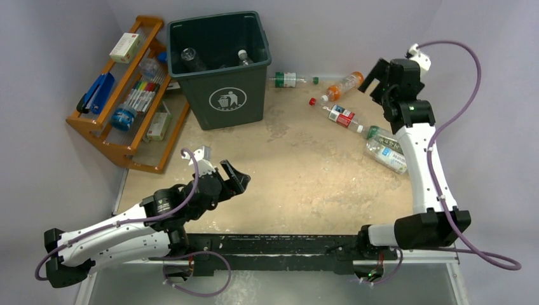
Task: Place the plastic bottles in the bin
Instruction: Pick up the plastic bottle at the center of the board.
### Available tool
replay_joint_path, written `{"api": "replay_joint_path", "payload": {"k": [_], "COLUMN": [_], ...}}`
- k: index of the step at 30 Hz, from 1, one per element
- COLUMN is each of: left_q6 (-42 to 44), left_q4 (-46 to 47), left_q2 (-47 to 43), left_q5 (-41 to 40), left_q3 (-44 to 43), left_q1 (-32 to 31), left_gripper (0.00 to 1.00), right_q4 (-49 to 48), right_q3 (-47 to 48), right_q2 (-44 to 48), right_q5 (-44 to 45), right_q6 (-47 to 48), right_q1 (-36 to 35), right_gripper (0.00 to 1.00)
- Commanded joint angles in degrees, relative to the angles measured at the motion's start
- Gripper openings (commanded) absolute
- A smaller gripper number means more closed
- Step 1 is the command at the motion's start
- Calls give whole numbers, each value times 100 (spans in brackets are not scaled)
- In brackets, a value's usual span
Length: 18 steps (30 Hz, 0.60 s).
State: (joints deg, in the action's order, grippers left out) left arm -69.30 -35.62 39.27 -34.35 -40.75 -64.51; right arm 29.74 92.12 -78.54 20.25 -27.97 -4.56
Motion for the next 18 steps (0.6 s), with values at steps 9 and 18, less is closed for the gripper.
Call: {"api": "replay_joint_path", "payload": {"k": [9,18], "left_q6": [151,249], "left_q4": [725,515], "left_q2": [87,330], "left_q5": [309,396], "left_q3": [112,-142], "left_q1": [22,13], "left_gripper": [80,80], "right_q4": [1838,2442], "right_q3": [-1185,-1409], "right_q2": [-12,-697], "right_q5": [818,1173], "right_q6": [-3251,-4821], "right_q1": [1406,1528], "right_gripper": [100,100]}}
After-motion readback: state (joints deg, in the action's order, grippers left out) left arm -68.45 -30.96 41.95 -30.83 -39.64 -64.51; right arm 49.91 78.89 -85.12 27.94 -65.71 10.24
